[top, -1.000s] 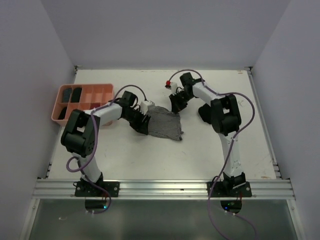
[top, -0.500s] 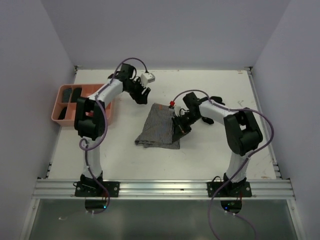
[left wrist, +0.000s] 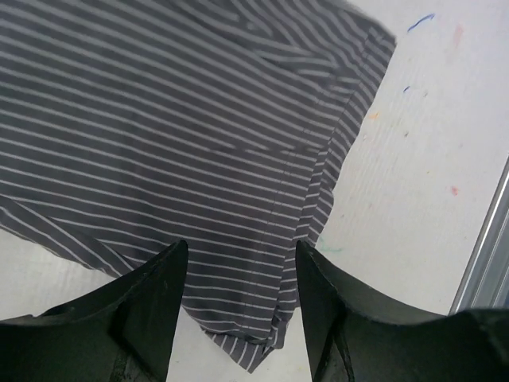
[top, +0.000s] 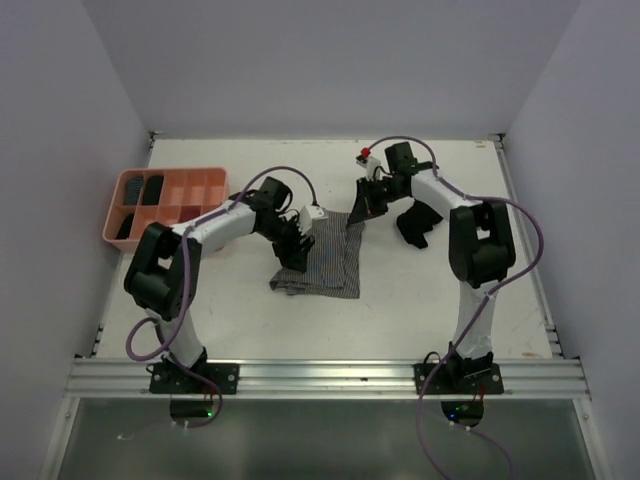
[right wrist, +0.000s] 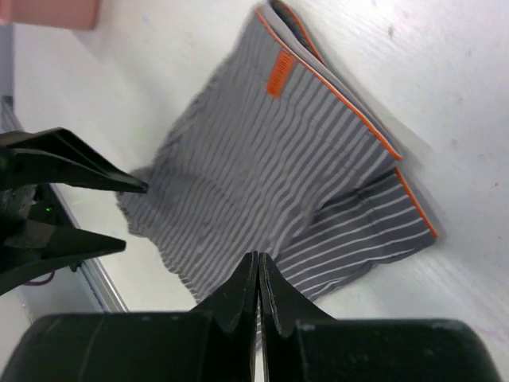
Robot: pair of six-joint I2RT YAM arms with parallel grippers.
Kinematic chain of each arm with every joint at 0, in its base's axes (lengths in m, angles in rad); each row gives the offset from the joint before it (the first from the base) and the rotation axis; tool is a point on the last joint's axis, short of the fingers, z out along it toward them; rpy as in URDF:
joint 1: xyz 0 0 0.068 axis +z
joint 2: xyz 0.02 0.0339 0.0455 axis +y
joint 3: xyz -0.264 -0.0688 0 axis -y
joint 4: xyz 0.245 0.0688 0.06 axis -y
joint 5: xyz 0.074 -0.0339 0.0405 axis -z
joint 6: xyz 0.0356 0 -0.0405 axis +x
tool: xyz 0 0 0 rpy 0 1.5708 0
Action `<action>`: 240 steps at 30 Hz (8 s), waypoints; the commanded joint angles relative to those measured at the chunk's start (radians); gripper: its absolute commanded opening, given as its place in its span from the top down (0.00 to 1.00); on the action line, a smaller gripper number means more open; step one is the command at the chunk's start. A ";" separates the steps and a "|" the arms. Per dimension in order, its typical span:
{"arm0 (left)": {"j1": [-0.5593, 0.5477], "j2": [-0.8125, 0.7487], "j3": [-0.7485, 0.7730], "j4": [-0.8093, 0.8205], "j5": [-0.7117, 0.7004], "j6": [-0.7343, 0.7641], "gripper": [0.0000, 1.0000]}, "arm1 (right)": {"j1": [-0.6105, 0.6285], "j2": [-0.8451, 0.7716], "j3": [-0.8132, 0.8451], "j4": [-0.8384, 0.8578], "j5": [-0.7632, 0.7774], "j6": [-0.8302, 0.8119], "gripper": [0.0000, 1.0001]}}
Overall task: Roll the underwear
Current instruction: Fold the underwear
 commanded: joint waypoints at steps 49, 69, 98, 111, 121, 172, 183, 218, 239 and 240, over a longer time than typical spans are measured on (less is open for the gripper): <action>-0.189 0.244 0.231 0.394 -0.326 -0.079 0.43 | -0.035 -0.021 -0.612 0.825 0.007 0.712 0.94; -0.224 0.255 0.270 0.363 -0.353 -0.118 1.00 | -0.042 0.030 -0.606 0.797 0.028 0.715 0.95; -0.245 0.186 0.284 0.235 -0.220 -0.292 1.00 | -0.056 0.030 -0.629 0.791 0.054 0.717 0.95; -0.245 0.316 0.225 0.258 -0.152 -0.317 1.00 | -0.072 0.007 -0.622 0.769 0.066 0.692 0.95; -0.244 0.378 0.183 0.288 -0.128 -0.334 1.00 | -0.075 -0.020 -0.600 0.724 0.076 0.643 0.94; -0.202 -0.033 0.007 0.132 -0.217 -0.109 0.62 | -0.033 -0.037 -0.377 0.367 0.023 0.378 1.00; -0.204 -0.132 -0.177 0.069 -0.422 -0.044 0.66 | -0.035 -0.016 -0.389 0.409 0.028 0.404 1.00; -0.252 -0.075 -0.228 0.135 -0.386 -0.065 0.74 | -0.044 -0.001 -0.368 0.391 0.019 0.409 1.00; -0.278 -0.214 -0.127 0.000 -0.258 -0.056 1.00 | -0.049 -0.007 -0.354 0.380 0.016 0.404 1.00; -0.279 -0.211 -0.121 -0.005 -0.252 -0.056 1.00 | -0.052 -0.007 -0.354 0.378 0.014 0.404 1.00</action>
